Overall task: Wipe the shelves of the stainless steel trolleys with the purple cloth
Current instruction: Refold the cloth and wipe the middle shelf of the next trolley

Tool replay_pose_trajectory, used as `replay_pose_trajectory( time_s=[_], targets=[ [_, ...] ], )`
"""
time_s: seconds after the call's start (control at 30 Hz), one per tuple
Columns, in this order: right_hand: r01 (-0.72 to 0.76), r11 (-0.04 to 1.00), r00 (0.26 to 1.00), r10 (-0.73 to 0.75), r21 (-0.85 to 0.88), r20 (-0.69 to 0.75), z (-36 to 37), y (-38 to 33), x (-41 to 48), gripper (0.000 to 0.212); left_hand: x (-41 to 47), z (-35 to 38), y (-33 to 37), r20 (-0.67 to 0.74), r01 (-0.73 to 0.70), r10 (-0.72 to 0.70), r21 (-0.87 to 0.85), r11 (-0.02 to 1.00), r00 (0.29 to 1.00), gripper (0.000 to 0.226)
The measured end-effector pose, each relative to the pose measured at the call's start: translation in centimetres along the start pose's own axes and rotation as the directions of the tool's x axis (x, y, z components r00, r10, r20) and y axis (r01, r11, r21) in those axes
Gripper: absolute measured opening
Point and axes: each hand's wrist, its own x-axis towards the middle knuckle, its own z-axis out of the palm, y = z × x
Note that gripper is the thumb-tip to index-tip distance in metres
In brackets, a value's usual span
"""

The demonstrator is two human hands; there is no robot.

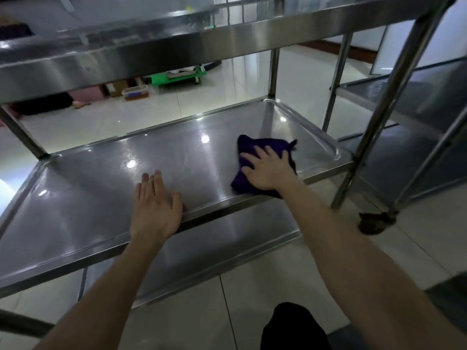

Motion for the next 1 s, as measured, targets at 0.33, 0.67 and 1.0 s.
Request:
replay_pose_trajectory(
  time_s=[0.33, 0.67, 1.0],
  targets=[
    [0.005, 0.999, 1.000, -0.005, 0.032, 0.004, -1.2, 6.3, -3.9, 0.058, 0.6, 0.8, -0.8, 0.040, 0.038, -0.040, 0.063, 0.997, 0.998, 0.077],
    [-0.229, 0.973, 0.972, 0.228, 0.013, 0.056, -3.5, 13.7, 7.6, 0.062, 0.0, 0.7, 0.0, 0.016, -0.006, 0.005, 0.048, 0.999, 1.000, 0.084],
    [0.274, 0.962, 0.955, -0.274, 0.022, 0.110, 0.0, -9.2, 16.1, 0.060, 0.6, 0.9, -0.3, -0.061, 0.004, -0.001, 0.043, 0.999, 0.998, 0.081]
  ],
)
